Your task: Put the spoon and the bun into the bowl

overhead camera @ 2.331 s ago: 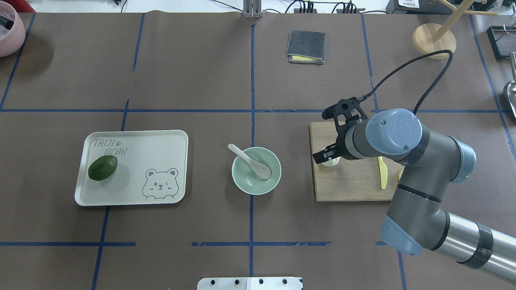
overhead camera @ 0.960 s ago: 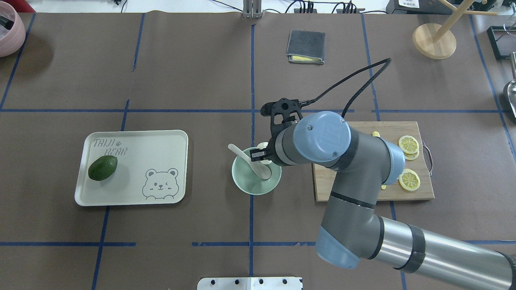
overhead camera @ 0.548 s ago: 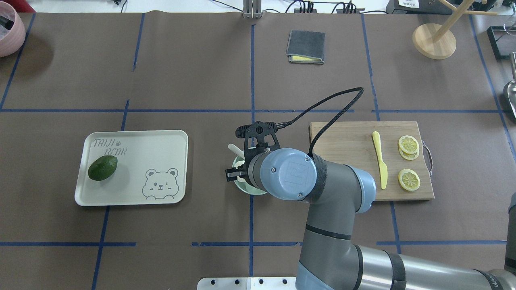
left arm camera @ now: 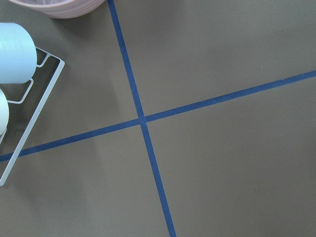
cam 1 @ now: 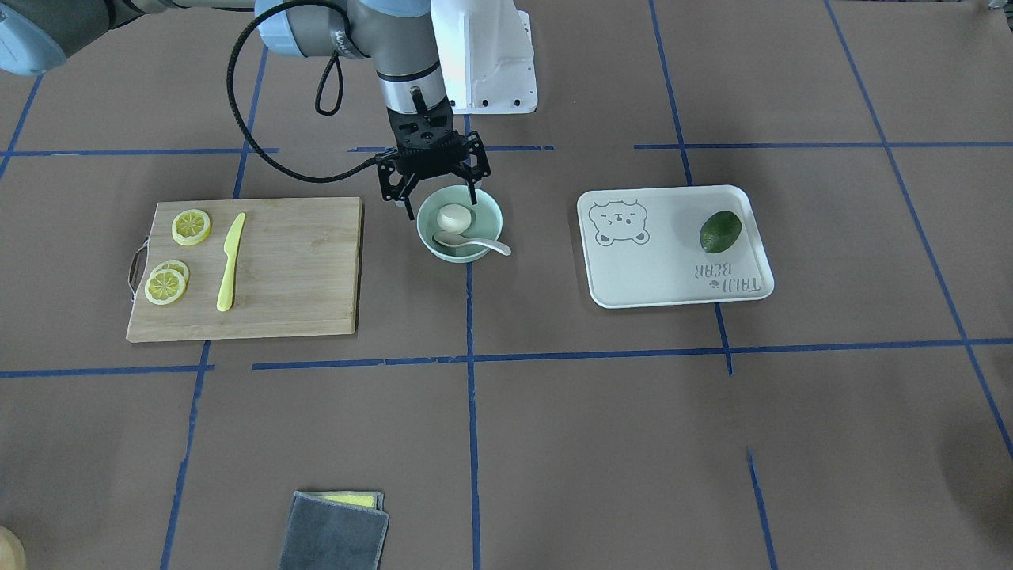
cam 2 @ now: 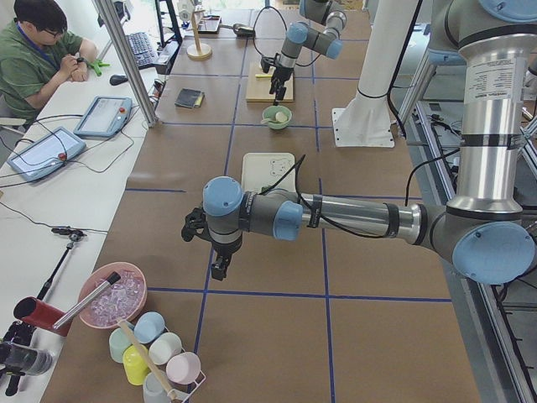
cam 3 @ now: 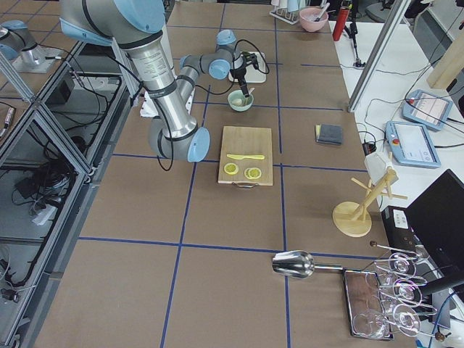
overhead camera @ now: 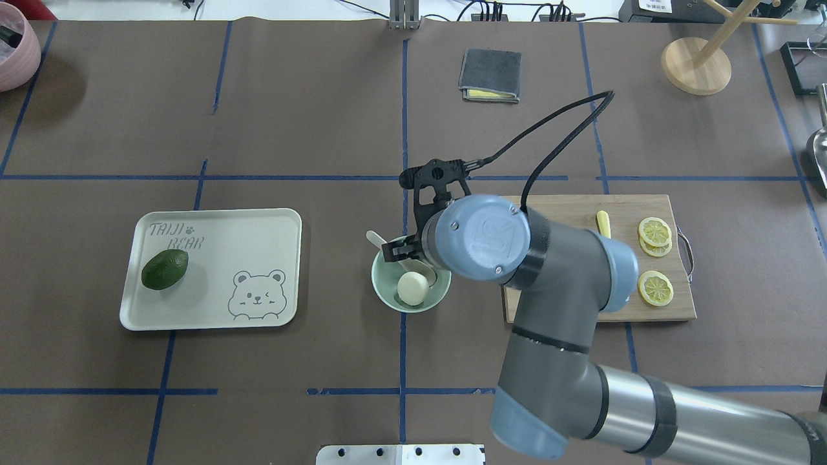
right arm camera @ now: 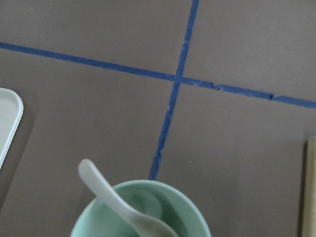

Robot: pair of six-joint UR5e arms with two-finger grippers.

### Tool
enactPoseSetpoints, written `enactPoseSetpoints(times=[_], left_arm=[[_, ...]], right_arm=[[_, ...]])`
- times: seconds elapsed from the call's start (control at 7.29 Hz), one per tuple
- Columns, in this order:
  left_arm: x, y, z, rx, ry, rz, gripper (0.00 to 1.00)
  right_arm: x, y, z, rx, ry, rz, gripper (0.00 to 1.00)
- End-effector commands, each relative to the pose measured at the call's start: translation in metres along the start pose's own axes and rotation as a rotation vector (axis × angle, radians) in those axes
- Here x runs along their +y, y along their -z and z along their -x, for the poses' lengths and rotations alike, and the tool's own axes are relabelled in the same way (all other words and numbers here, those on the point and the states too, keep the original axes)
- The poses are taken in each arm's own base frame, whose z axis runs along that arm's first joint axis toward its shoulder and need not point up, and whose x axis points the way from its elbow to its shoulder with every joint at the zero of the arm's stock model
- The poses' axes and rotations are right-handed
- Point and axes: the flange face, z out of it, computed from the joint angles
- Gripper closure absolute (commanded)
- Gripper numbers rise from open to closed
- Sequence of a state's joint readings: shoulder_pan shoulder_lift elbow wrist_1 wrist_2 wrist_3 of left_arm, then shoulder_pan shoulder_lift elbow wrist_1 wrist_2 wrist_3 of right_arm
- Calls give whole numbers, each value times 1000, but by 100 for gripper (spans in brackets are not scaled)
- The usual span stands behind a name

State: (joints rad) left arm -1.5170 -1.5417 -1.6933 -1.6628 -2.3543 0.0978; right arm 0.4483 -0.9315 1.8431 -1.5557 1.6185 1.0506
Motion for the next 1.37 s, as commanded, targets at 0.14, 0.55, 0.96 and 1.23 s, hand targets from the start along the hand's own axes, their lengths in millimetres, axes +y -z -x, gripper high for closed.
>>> enactPoseSetpoints(times=[0.14, 0.55, 0.96, 1.23], left_arm=[[21, -12, 10, 2, 30, 30, 0], [34, -16, 14, 3, 43, 41, 0], [41, -20, 17, 2, 50, 49, 0], [42, -21, 18, 2, 52, 51, 0]], right_arm=[[-81, 27, -151, 23, 152, 96, 0], [-114, 64, -336, 23, 272, 170, 0], [-78, 99, -541, 68, 265, 228, 0], [21, 102, -635, 51, 84, 293, 0]])
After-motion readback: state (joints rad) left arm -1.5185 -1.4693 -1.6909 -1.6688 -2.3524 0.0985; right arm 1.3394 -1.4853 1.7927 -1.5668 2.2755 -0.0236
